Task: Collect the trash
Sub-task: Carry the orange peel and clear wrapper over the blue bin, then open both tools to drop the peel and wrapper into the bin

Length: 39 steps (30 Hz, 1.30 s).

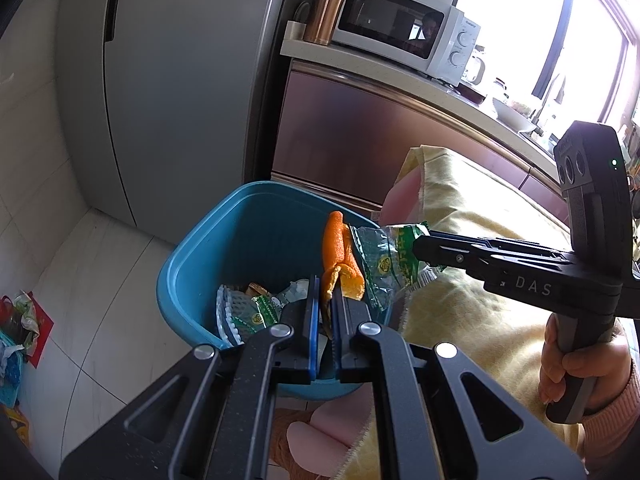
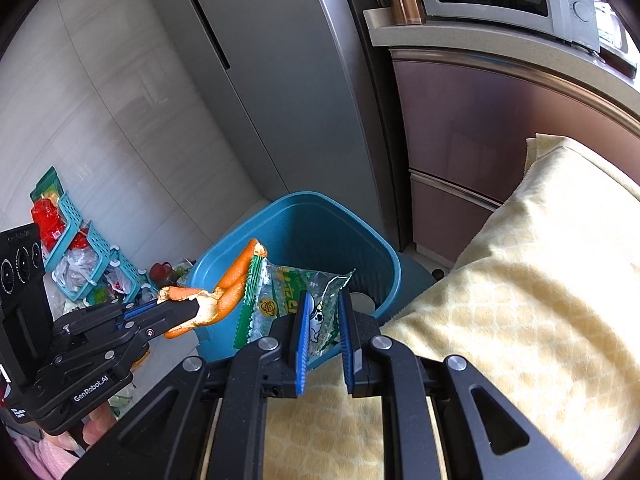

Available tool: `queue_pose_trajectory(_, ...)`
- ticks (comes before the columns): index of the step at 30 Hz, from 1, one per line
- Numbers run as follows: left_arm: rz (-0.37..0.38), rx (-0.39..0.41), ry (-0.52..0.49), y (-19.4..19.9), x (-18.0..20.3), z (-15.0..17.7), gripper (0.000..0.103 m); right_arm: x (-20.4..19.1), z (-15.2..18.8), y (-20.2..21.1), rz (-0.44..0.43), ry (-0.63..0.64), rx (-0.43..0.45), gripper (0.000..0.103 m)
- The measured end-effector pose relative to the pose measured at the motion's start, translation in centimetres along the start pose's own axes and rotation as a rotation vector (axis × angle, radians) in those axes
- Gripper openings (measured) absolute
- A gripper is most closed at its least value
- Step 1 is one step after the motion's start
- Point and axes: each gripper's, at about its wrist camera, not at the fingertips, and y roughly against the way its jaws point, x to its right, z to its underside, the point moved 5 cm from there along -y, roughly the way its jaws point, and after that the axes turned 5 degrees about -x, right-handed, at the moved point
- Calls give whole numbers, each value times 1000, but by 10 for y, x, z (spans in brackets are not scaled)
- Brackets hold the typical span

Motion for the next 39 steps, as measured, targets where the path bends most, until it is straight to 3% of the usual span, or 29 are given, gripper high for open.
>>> queue_pose_trajectory(25,-24,-34,21,-23,-7,1,6,-11,-10,-22,54,44,-41,13)
queue_pose_trajectory(39,-34,-64,35,-39,-11,-3,7,-14,-12,-37,94,58,-100,20)
